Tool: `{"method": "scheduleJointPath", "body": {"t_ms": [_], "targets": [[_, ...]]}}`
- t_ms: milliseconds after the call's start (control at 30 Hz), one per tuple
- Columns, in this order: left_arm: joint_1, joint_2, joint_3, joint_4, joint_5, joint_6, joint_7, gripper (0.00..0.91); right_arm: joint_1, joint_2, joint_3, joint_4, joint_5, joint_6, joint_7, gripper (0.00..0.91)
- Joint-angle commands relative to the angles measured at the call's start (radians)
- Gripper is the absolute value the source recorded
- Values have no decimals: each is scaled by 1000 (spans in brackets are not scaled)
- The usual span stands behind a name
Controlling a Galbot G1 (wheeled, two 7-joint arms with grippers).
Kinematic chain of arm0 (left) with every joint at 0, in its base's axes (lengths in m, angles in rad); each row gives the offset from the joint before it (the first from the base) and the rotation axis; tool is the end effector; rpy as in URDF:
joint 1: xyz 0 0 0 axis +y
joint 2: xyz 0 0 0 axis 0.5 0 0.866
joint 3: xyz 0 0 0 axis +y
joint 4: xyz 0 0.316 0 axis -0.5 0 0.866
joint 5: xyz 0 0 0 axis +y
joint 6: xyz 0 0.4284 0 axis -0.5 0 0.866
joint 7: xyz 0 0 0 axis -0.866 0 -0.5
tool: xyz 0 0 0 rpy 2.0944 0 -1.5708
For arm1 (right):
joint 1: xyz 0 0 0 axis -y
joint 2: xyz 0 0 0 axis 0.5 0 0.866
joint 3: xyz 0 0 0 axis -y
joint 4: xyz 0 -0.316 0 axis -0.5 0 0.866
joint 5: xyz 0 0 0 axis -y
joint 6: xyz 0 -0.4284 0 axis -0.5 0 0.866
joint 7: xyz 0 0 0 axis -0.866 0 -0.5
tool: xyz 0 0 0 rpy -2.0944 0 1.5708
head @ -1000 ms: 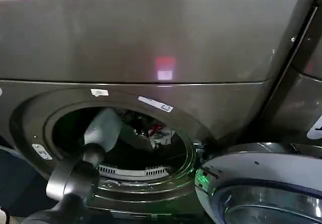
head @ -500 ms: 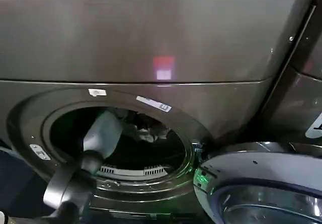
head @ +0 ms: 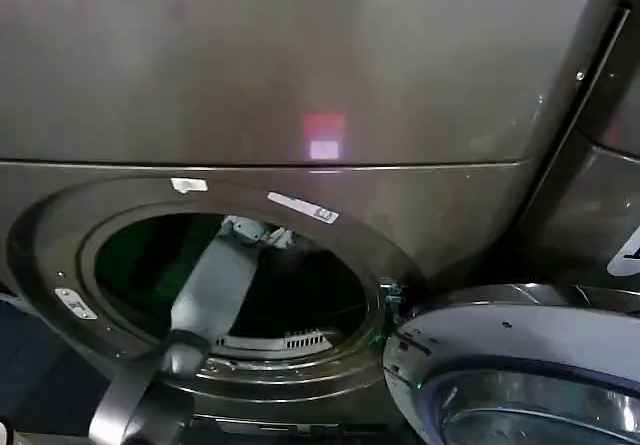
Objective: Grasp the clothes from the dryer.
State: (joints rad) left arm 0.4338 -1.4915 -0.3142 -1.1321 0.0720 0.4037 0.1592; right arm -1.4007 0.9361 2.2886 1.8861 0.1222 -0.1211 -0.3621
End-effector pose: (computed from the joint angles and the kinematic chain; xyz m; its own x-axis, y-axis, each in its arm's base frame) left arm 0.5996 -0.0409 -0.1928 -0.9402 0.2031 0.2733 0.2648 0.9408 0.2118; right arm -0.0428 -0.4304 0.1111 -0.4312 0.6392 -0.6368 0.8895 0.1826 -0.4190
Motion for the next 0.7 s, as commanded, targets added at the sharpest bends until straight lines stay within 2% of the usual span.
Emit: {"method": "scheduleJointPath", "body": {"t_ms": [33, 267, 500, 700], "targets": [[214, -41, -143, -286, -311, -72, -167, 0, 2, 3, 2, -2, 1, 3, 2, 907], [368, -71, -183, -470, -305, -179, -131, 0, 3, 8, 3, 0, 2, 5, 4, 907], [511, -113, -216, -590, -155, -253, -80, 0, 10, 12, 2, 3, 5, 7, 20, 907], [581, -156, -233, -667, -112, -238, -82, 0, 15, 6, 17, 1, 25, 6, 44, 907]]}}
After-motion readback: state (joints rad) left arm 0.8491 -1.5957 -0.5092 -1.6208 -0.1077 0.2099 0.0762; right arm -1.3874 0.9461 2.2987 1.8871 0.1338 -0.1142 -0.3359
